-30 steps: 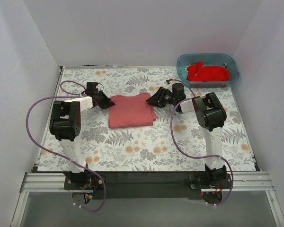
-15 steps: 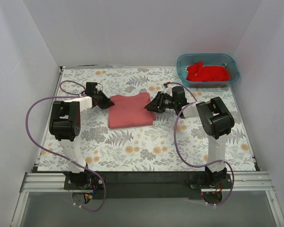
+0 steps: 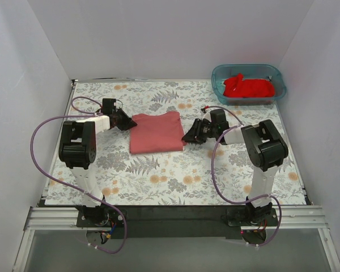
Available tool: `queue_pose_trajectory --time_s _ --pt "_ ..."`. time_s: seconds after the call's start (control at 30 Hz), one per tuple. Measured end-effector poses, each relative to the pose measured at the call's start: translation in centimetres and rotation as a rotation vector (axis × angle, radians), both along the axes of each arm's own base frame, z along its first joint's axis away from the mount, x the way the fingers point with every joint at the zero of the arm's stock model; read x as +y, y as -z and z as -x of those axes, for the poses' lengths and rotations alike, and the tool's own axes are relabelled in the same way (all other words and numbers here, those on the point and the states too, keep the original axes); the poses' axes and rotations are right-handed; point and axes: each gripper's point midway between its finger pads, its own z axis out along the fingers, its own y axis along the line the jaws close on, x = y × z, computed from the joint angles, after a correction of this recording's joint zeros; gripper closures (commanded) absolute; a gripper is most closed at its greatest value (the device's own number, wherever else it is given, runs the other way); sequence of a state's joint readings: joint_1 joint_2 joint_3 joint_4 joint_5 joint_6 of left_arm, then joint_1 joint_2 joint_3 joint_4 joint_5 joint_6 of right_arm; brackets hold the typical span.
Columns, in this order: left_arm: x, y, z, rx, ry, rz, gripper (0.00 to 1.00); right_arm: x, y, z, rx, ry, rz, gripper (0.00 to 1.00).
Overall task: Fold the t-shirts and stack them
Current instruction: Fold the tshirt, then neatly place the folded tshirt to the corner
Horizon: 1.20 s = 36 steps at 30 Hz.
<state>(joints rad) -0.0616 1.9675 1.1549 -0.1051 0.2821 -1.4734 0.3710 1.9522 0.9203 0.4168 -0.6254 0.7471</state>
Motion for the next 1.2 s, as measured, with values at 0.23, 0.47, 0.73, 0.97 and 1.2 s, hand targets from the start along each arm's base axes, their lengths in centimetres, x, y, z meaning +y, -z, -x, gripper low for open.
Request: queue_pose_trajectory --time_s 0.23,0.47,0.73,0.97,1.2 --pt "0.6 -1.8 0.4 -0.013 0.003 -0.010 0.65 -1.3 -1.2 -0.4 -0.062 -0.049 0.194 0.51" --pt "2.8 -12.8 1.9 -0.254 -0.020 -0.109 0.49 0.5 -4.2 -0.9 -0.190 -0.114 0.314 0.47" --pt "4.9 -16.4 7.8 -0.402 -0.056 -0.221 0.49 1.4 -1.2 -0.5 -0.147 -0.160 0.440 0.44" --pt "5.5 -10.5 11.0 -0.253 -0.038 -0.262 0.49 3.1 0.1 -0.2 -0.133 -0.215 0.497 0.50" --pt "5.5 -10.6 10.9 -0.260 -0.030 -0.271 0.49 4.3 0.7 0.9 -0.145 -0.278 0.537 0.99"
